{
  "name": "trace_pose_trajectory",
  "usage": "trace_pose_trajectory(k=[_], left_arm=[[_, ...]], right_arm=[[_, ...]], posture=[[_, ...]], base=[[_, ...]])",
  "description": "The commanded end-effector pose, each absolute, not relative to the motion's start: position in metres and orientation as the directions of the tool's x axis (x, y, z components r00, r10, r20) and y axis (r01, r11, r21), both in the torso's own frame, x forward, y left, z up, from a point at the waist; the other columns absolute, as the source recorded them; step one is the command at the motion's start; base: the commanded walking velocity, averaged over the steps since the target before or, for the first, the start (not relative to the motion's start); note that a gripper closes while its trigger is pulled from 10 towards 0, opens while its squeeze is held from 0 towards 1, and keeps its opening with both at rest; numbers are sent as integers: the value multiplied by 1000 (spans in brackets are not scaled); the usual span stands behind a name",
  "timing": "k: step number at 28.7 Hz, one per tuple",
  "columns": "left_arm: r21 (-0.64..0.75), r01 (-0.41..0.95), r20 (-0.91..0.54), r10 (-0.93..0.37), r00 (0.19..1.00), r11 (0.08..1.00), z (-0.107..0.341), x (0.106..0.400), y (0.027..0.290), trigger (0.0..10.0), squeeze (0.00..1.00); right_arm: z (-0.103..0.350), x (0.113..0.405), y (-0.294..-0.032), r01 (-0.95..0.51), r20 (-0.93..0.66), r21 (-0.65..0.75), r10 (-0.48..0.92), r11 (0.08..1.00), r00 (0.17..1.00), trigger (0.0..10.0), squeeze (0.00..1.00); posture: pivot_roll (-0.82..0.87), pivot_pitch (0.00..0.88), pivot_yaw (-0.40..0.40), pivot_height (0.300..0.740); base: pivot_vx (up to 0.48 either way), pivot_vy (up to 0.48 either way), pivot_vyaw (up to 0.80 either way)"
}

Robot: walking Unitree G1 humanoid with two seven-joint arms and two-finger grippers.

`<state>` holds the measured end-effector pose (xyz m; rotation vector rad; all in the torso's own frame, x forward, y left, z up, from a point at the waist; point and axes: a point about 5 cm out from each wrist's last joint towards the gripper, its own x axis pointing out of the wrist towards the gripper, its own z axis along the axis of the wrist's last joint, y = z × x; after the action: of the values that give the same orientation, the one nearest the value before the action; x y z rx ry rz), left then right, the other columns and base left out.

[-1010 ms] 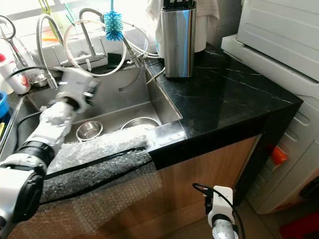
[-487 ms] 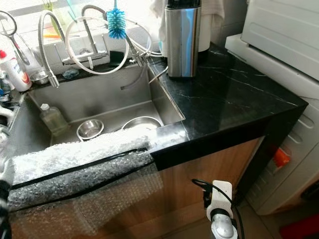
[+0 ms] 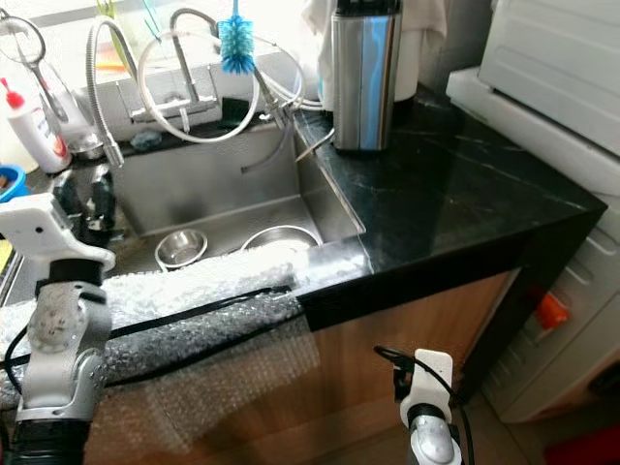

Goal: Kitchen organization

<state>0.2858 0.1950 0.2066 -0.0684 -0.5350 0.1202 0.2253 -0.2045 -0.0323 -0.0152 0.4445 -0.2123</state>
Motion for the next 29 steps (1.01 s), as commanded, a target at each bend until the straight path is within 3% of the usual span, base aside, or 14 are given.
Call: trace_pose_trajectory(k=[1,29], left_arm=[[-101,-114,500,150,853,988,210,282,200,10000,0],[-111,-158,438,191,878,981,205,266,200,10000,0]], right_arm=[[-32,227,-201,196,-423,-47,-198,979,884,10000,0],[-33,231,-197,172,-432,-46,-175,984,885,10000,0]], posture=[[33,0,103,740],[64,0,67,740]], base=[[0,0,0],[0,0,0]])
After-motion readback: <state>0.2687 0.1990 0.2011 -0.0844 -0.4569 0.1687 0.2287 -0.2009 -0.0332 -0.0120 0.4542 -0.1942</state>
